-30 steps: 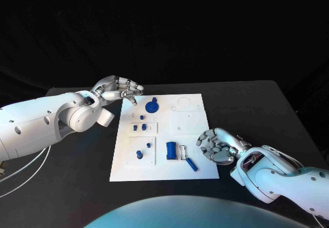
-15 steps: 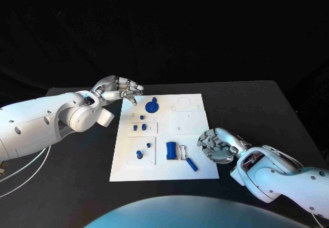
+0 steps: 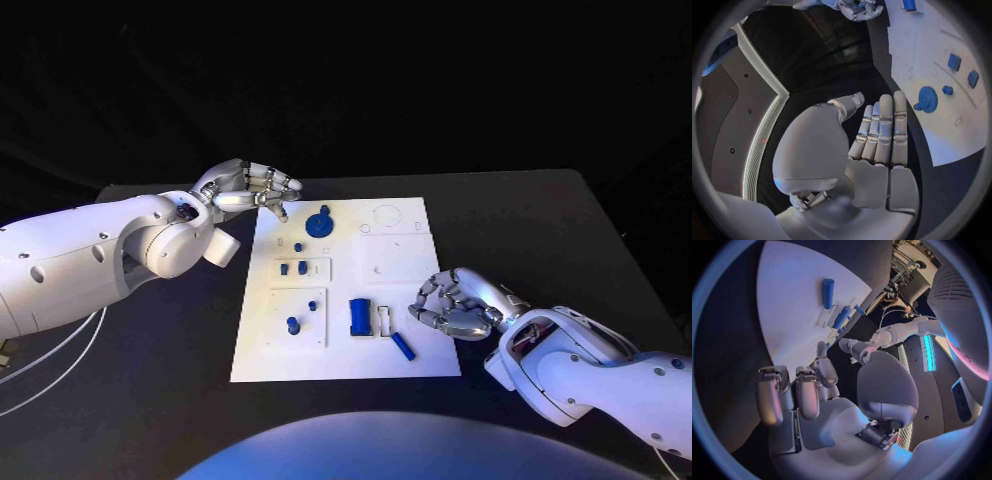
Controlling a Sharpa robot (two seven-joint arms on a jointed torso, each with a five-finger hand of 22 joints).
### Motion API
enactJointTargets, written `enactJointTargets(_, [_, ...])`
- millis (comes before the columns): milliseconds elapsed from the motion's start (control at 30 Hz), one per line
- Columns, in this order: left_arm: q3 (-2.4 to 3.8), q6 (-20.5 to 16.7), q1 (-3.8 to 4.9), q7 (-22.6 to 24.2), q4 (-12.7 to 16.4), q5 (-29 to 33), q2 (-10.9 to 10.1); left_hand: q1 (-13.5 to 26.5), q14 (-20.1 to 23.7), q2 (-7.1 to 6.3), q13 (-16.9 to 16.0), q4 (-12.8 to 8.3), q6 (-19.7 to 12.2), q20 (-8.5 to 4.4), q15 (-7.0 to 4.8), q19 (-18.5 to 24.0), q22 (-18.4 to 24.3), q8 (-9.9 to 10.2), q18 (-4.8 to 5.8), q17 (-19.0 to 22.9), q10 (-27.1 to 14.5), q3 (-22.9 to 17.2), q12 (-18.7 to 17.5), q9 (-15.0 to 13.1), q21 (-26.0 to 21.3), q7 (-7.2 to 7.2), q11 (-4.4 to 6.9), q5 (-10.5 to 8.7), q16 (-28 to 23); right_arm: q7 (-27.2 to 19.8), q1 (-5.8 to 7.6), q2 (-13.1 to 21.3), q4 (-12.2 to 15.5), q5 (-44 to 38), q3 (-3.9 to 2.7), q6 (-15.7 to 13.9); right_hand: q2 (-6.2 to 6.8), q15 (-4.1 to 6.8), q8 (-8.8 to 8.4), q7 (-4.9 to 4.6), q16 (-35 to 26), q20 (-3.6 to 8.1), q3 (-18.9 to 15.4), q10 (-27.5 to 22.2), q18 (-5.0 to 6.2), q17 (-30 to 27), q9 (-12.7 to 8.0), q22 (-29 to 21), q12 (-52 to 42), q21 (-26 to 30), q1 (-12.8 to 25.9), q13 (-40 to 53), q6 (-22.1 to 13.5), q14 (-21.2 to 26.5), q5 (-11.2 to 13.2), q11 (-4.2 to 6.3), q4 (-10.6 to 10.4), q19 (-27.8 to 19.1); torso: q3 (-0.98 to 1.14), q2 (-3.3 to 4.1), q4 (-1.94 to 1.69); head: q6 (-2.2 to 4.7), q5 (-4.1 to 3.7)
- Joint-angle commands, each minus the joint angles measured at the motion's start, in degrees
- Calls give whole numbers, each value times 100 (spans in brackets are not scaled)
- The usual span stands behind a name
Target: Assemble the parts on the task board
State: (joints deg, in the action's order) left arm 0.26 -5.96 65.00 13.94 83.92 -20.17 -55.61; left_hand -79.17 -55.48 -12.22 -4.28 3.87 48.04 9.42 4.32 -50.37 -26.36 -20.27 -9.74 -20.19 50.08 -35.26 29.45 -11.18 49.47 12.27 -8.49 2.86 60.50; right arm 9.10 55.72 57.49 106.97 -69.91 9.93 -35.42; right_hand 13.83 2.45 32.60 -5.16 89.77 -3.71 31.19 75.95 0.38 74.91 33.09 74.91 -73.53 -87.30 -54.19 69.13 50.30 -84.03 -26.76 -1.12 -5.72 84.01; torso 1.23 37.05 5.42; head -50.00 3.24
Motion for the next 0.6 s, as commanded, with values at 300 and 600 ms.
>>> enactJointTargets(300, [4, 26, 3, 25, 7, 1, 12, -44, 4, -7, 9, -30, -32, -1, -17, -26, -8, -23, -77, 4, -13, 2, 27, 8, 23, -2, -3, 28, 25, -78, -3, 7, 5, 8, 1, 124, 326, -94, -60, -146, 23, -77, 347, -145, 47, 1509, -90, 1365, -22, 71, -140, -75, -124, -597, 164, -105, 903, 436, 1, -1, 1, 0, 1])
enactJointTargets(600, [4, 28, 3, 26, 8, 1, 13, -44, 4, -7, 9, -30, -32, -1, -17, -26, -8, -23, -77, 4, -13, 2, 27, 8, 23, -2, -3, 28, 25, 38, -3, -10, 34, -289, 1, 353, -252, 78, -168, -159, 23, 185, 106, 106, -11, 1509, -239, 1466, -213, -157, -2200, 317, 351, -597, -332, 41, 852, 552, 3, 3, -2, 0, -4])
